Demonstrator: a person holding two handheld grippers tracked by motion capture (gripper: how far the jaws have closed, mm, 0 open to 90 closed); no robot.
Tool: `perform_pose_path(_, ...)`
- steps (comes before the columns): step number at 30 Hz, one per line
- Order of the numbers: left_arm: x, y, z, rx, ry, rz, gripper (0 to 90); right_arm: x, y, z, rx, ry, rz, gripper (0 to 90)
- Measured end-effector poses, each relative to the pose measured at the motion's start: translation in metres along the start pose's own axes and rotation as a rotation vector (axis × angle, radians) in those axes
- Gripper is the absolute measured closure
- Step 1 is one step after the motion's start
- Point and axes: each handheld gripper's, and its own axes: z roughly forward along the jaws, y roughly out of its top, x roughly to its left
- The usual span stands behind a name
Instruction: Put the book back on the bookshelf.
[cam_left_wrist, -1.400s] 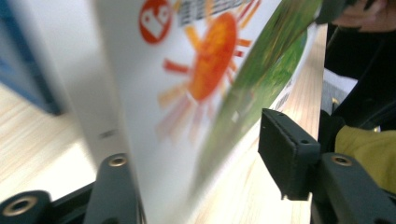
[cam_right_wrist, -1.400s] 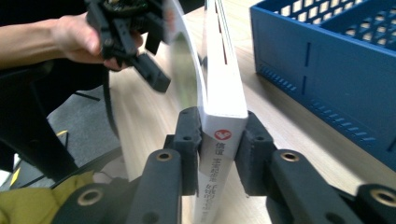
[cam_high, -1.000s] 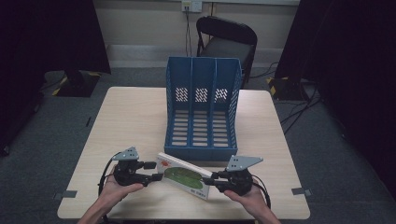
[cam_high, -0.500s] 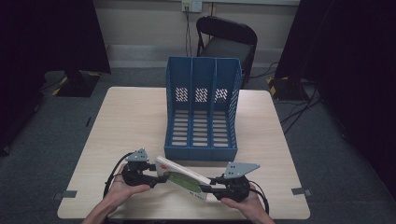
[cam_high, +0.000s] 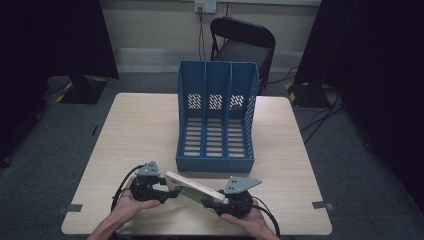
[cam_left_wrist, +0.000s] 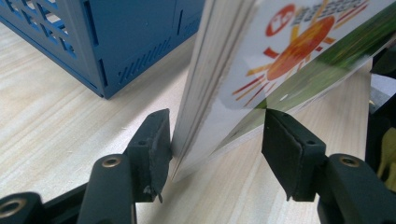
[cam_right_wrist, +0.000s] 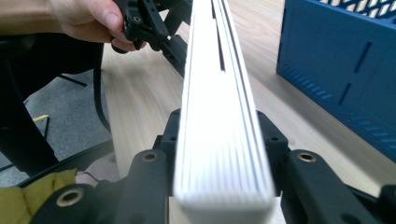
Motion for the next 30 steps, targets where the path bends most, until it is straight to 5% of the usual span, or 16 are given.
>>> perform_pose_path(23, -0.002, 0.000, 0.003, -0.001, 0.013, 0.004, 45.9, 0.000, -0.005, 0.016, 0.001, -0.051, -0.037, 76.2)
perform_pose_path(30, 0.000, 0.002, 0.000, -0.013, 0.034, -0.008, 36.6, -0.003, -0.004, 0.015, 0.010, -0.040, -0.032, 76.5)
